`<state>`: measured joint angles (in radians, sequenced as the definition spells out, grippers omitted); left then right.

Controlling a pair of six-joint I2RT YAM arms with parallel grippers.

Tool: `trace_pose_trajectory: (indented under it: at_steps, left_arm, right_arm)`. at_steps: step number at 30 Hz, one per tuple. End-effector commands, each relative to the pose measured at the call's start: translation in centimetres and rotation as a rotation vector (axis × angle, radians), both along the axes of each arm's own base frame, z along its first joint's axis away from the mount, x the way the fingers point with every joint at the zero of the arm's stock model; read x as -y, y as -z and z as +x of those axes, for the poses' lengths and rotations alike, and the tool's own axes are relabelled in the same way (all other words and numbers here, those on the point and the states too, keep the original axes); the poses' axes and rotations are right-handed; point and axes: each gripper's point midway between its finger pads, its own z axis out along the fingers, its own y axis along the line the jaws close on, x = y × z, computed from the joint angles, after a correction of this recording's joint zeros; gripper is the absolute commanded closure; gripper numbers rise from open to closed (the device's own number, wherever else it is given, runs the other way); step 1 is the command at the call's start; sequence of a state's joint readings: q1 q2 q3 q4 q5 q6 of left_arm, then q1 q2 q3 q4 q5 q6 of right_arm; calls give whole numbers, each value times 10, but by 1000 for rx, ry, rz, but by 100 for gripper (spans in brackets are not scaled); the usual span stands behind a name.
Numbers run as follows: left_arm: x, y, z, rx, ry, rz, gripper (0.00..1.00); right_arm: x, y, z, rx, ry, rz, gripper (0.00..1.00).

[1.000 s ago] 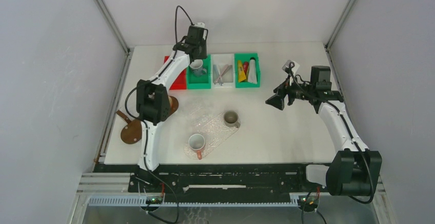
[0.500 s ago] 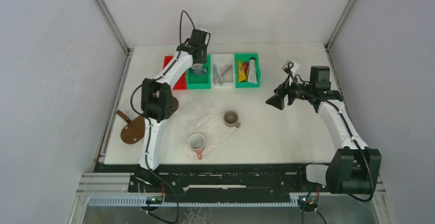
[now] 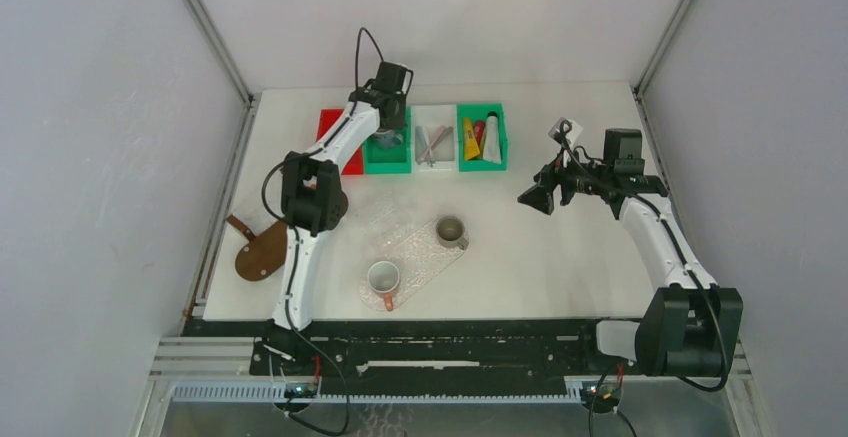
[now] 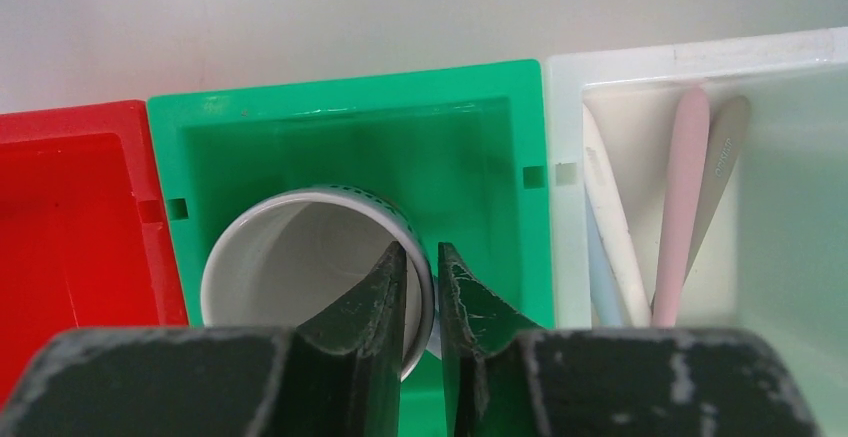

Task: Prepare toiletry sets of a toothbrush and toothpaste on the tray
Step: Pick up the cup from the storage box.

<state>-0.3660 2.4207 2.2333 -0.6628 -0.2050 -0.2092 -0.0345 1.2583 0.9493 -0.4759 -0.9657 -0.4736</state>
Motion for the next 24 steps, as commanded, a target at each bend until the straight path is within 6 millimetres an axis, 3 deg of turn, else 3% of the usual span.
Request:
trace_pose_trajectory:
  at_steps: [1, 6, 24]
  left_arm:
    - [6, -30, 14, 71, 8, -34, 81]
    - [6, -32, 13, 76, 11, -31, 99]
    - [-11, -80, 3, 241, -24, -26, 100]
  right_arm:
    - [0, -6, 5, 42, -10, -12, 16]
    - [0, -5, 5, 41, -10, -14, 17]
    - [-1, 2, 7, 19, -10, -21, 16]
